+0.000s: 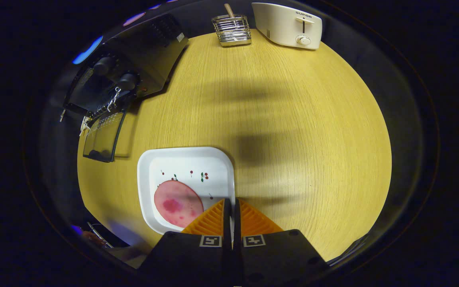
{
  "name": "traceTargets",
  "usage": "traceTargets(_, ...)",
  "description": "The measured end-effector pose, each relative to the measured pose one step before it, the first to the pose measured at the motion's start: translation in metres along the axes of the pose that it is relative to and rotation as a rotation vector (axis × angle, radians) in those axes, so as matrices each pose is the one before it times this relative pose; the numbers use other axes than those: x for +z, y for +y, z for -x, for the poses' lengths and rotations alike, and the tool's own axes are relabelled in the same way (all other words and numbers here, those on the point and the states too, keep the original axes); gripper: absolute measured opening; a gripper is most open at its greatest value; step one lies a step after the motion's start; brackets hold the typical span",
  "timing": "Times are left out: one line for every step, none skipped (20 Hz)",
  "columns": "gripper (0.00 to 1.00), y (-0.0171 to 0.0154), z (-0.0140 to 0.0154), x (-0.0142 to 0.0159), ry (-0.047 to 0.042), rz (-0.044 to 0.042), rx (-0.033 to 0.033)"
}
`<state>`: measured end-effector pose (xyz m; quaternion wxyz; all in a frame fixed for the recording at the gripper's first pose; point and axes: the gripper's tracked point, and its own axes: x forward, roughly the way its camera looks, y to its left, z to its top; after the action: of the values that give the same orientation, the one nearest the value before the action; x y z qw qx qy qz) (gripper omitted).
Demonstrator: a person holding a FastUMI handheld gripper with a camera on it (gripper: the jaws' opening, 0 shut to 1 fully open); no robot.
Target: Open the toaster oven, put the food inside, and close the toaster oven door.
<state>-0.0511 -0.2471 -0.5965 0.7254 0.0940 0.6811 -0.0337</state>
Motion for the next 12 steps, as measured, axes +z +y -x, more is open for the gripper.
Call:
traceTargets(0.05, 0.00002, -0.00031, 0.00026, 0.00712, -0.01913, 0.02079)
traceTargets(0.05, 0.00064, 0.00036, -0.00064, 0.00668, -0.01670, 0.01818)
traceTargets(0.05, 0.00025, -0.00036, 0.00008, 0.00892, -0.01295, 0.01860)
traceTargets(0.05, 0.00024, 0.00057, -0.00079, 0.01030, -0.01289, 0.02143)
traceTargets(0.05, 0.00045, 0.00018, 0.00050, 0.00880, -0.01782, 0.02484)
traceTargets(0.05, 0.00032, 0.00032, -0.00158, 0.01098, -0.02438, 0.03016)
traceTargets(0.05, 0.00145, -0.00030, -0.00232, 0.01991, -0.03255, 0.03757)
traceTargets(0.05, 0.00193, -0.00039, -0.00272, 0.01842, -0.03925, 0.03984)
traceTargets(0.05, 0.00205, -0.00078, -0.00321, 0.01549, -0.04063, 0.03898)
traceTargets(0.05, 0.00392, 0.00016, -0.00583, 0.02130, -0.03760, 0.04276)
traceTargets(0.05, 0.00570, 0.00071, -0.00319, 0.00232, -0.04291, 0.04298)
traceTargets(0.05, 0.00630, -0.00034, -0.00495, -0.00752, -0.03951, 0.04017)
